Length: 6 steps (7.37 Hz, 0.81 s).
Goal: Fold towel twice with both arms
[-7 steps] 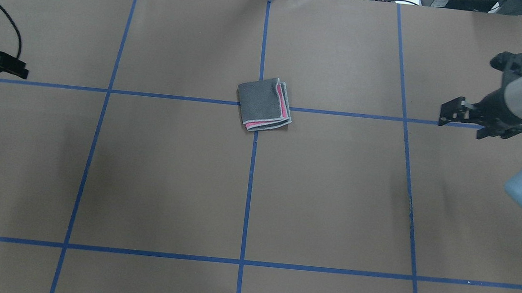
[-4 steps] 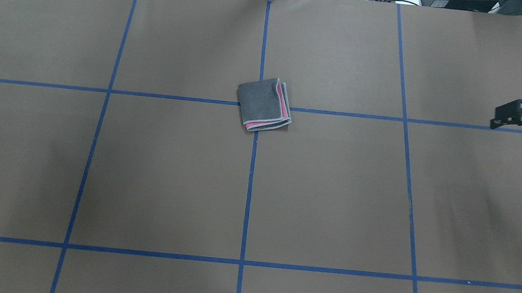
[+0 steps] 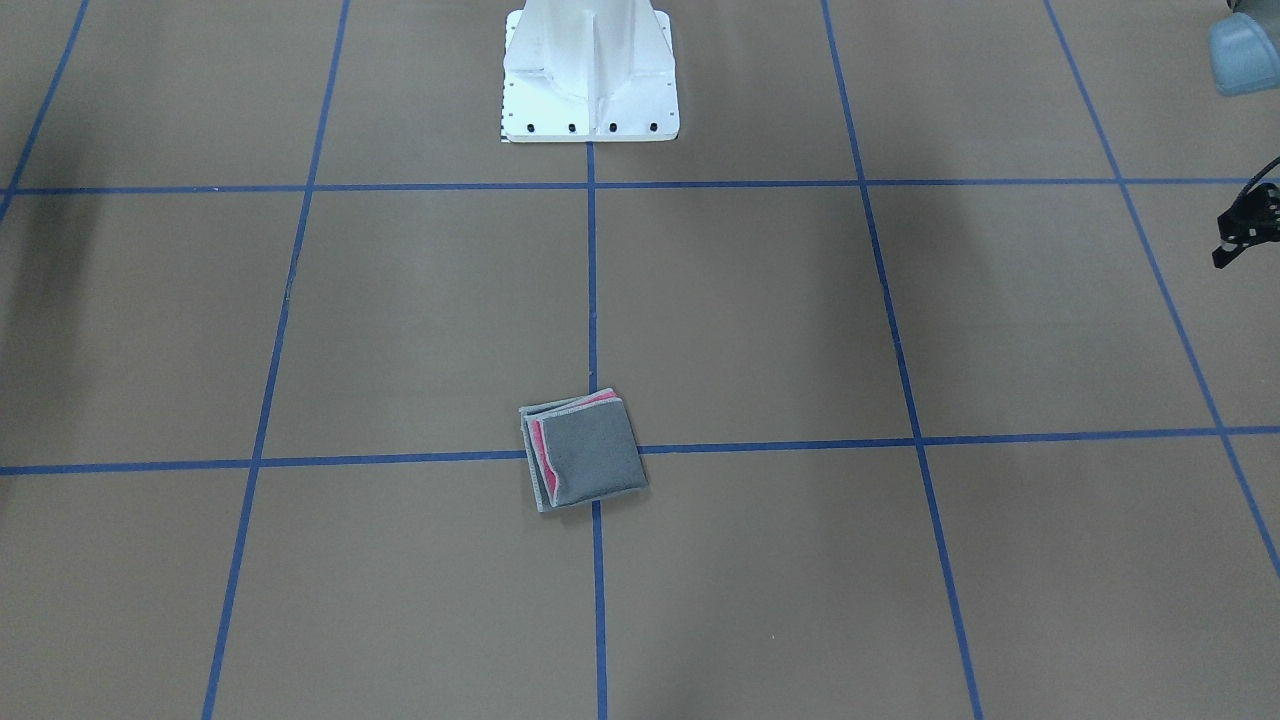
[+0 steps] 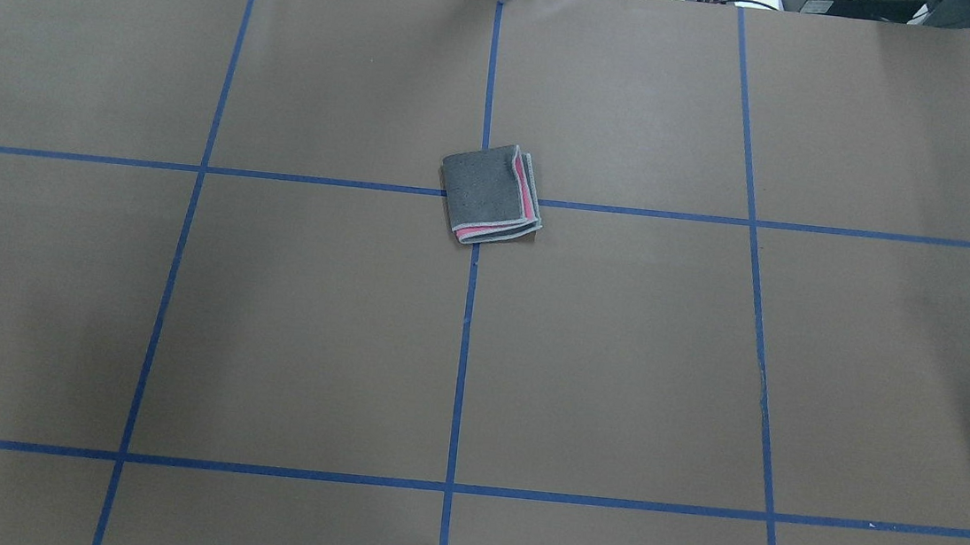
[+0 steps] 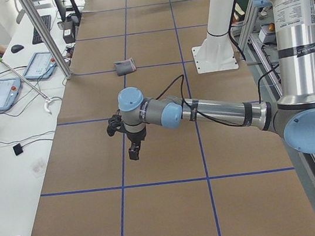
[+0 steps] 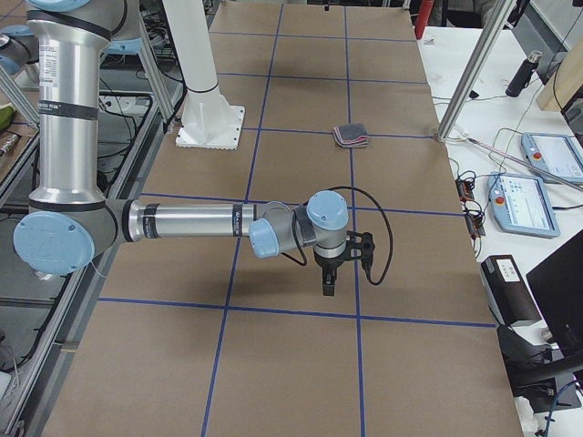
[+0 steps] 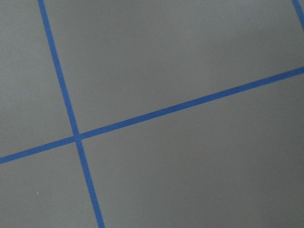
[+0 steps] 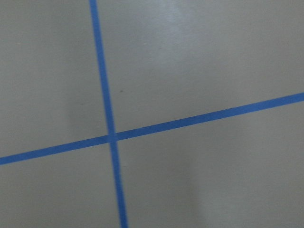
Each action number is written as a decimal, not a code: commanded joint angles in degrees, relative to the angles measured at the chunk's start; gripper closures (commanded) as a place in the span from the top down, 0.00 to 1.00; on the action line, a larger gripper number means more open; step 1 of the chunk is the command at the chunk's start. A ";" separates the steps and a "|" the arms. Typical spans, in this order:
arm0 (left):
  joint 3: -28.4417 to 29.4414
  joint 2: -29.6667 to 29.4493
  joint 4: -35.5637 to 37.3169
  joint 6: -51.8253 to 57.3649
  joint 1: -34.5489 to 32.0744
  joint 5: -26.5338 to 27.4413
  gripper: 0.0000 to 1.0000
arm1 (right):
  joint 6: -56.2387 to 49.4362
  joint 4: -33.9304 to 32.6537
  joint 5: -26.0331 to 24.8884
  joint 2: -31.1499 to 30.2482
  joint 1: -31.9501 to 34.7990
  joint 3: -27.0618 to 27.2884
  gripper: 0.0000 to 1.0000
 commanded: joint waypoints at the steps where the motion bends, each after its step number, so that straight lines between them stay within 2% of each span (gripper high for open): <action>1: 0.62 2.07 4.20 6.34 -4.95 -3.32 1.00 | -0.42 -0.63 0.13 0.11 0.17 0.24 1.00; 3: 2.64 -0.02 8.22 0.32 -5.32 -3.85 1.00 | -0.94 -9.12 0.13 2.39 -3.59 0.41 1.00; 4: 2.91 -0.90 8.51 -0.68 -5.32 -5.42 1.00 | -5.56 -13.60 1.43 2.49 -3.17 1.89 1.00; 5: 7.08 -2.39 7.64 -2.43 -5.14 -6.31 1.00 | -10.48 -20.52 2.06 3.10 -4.30 2.25 1.00; 6: 7.21 -1.88 3.97 -2.27 -5.32 -6.49 1.00 | -14.62 -24.85 2.24 5.37 -2.40 2.60 1.00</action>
